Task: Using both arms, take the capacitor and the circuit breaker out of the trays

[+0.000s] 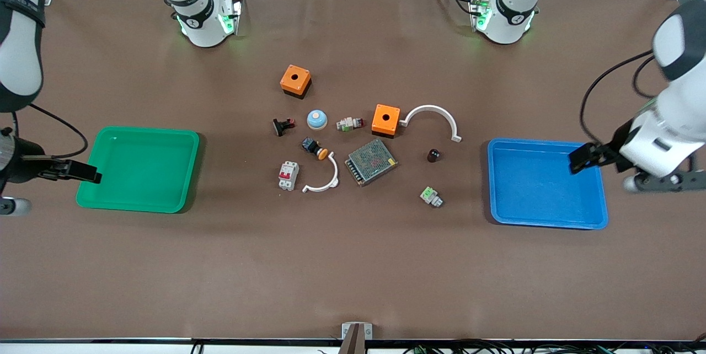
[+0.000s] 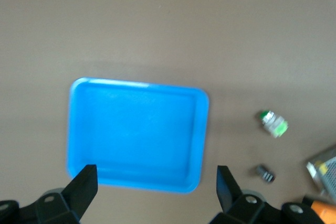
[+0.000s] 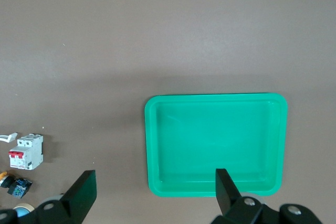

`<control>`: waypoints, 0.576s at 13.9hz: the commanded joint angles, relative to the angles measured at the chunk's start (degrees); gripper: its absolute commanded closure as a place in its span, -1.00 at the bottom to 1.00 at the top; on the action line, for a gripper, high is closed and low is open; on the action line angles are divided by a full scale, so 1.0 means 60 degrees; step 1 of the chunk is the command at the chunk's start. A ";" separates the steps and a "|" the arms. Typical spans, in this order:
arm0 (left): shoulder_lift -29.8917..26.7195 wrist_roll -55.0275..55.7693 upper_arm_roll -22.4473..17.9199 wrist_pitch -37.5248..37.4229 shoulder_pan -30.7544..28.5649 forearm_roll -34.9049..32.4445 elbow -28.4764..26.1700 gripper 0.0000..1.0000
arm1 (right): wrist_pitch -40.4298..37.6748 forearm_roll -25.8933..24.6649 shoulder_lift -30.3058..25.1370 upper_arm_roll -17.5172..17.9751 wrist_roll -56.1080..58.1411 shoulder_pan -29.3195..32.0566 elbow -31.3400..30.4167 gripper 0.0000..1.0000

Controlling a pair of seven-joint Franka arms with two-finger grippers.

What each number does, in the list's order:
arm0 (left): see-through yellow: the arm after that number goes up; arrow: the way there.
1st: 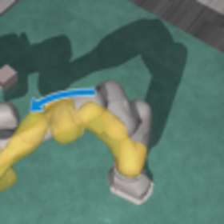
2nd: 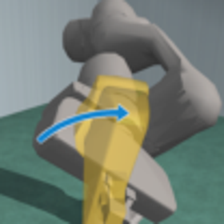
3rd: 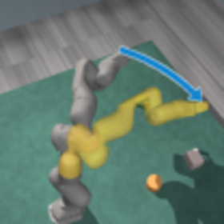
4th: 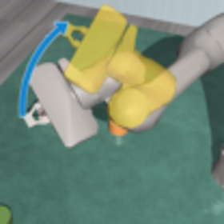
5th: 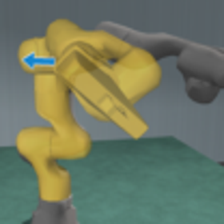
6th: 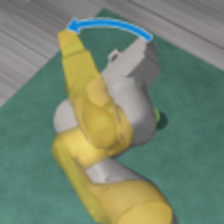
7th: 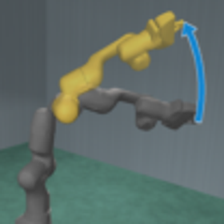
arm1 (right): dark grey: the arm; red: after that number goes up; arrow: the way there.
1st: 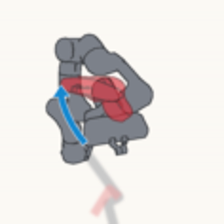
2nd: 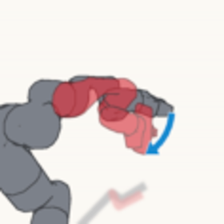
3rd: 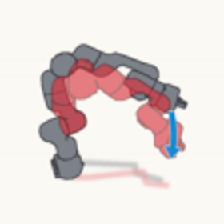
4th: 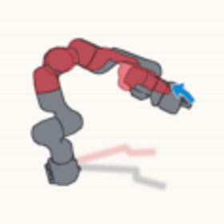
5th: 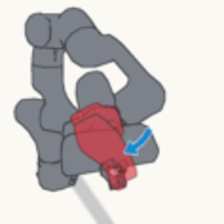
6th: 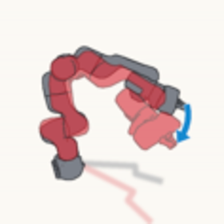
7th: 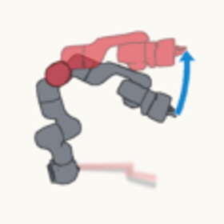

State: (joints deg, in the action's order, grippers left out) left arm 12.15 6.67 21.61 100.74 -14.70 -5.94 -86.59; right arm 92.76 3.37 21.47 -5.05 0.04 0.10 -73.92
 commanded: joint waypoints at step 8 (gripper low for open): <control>-0.2301 -0.0614 -0.2238 -0.2491 0.2156 0.0696 -0.0377 -1.00 | -0.0475 -0.0107 -0.1994 0.0227 -0.0079 0.0027 -0.2090 -1.00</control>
State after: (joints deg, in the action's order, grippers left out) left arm 2.01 3.55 11.61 86.58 -3.61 -3.91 -85.15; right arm 87.33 3.34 16.45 -4.27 0.01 0.09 -77.87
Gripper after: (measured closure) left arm 0.000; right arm 0.000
